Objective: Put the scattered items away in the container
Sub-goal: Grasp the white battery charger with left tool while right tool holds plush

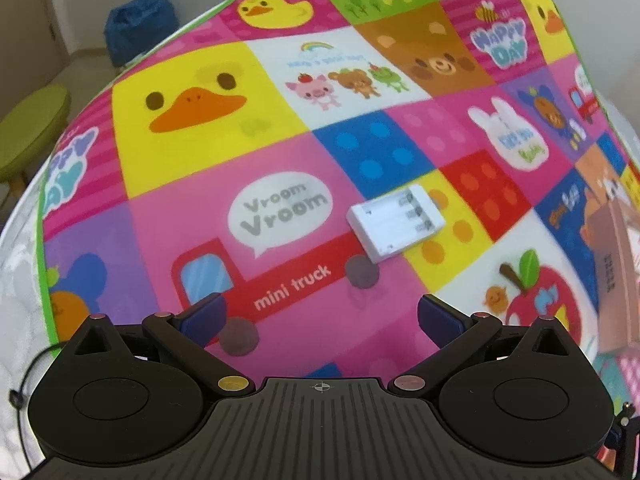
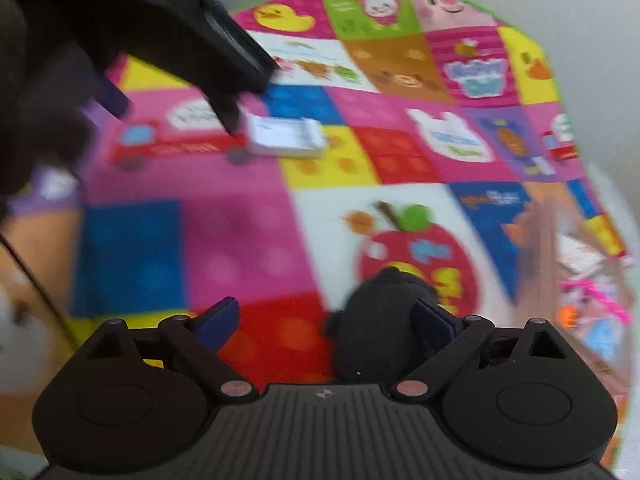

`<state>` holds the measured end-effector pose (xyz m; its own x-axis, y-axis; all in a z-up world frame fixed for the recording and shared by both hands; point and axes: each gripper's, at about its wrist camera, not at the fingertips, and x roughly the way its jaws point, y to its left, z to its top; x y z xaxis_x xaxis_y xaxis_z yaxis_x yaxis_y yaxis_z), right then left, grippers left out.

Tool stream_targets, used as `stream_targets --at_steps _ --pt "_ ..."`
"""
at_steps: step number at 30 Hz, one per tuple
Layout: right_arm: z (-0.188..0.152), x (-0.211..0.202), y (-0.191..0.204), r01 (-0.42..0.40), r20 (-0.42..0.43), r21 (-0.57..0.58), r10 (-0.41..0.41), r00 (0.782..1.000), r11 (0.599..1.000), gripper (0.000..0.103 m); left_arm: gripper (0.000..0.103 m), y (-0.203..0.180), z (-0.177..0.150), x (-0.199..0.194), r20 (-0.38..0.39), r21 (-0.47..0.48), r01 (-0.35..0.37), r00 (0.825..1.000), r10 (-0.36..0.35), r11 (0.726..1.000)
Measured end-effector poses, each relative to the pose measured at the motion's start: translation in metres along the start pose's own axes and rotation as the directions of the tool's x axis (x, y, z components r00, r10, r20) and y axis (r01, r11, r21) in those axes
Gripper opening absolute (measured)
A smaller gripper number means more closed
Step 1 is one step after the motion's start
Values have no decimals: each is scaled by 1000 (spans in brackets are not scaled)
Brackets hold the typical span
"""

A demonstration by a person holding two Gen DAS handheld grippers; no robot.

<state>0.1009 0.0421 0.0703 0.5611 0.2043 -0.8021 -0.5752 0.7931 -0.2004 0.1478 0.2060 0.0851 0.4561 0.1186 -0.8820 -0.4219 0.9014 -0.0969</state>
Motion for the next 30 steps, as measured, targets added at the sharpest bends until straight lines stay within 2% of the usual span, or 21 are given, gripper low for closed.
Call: stream_targets --at_steps 2,5,8,11,16,20,22,25,28,30 --pt "1 0 1 -15 -7 4 15 1000 1000 94 103 -5 -2 2 -22 32 24 999 -23 999" --pt "0 -6 -1 -71 -15 27 71 997 997 94 103 -21 -6 3 -61 86 111 992 -106 990" --pt "-6 -14 -4 -154 -14 30 155 988 988 94 103 -48 -11 1 -77 169 206 978 -196 964" --pt "-15 -21 0 -176 -6 -12 176 984 984 94 103 -82 -19 -1 -77 276 243 970 -231 930" --pt "-33 -28 2 -176 11 -93 177 984 980 94 103 -124 -36 9 -66 411 187 982 -175 892" --pt "-41 -42 -13 -178 11 -104 181 984 978 94 103 -132 -41 12 -9 488 91 995 -99 868" --pt "-43 -50 -29 -136 33 -77 139 990 988 94 103 -129 -39 16 -13 482 81 996 -85 873" --pt "-48 -56 -66 -68 51 58 65 997 996 94 103 -123 -35 19 -38 442 98 995 -91 892" --pt "-51 -52 -92 -20 26 180 15 1000 983 92 103 -123 -35 20 -41 427 105 994 -97 898" --pt "-51 -49 -101 -4 2 231 4 1000 973 92 103 -119 -34 21 -33 395 113 993 -109 912"
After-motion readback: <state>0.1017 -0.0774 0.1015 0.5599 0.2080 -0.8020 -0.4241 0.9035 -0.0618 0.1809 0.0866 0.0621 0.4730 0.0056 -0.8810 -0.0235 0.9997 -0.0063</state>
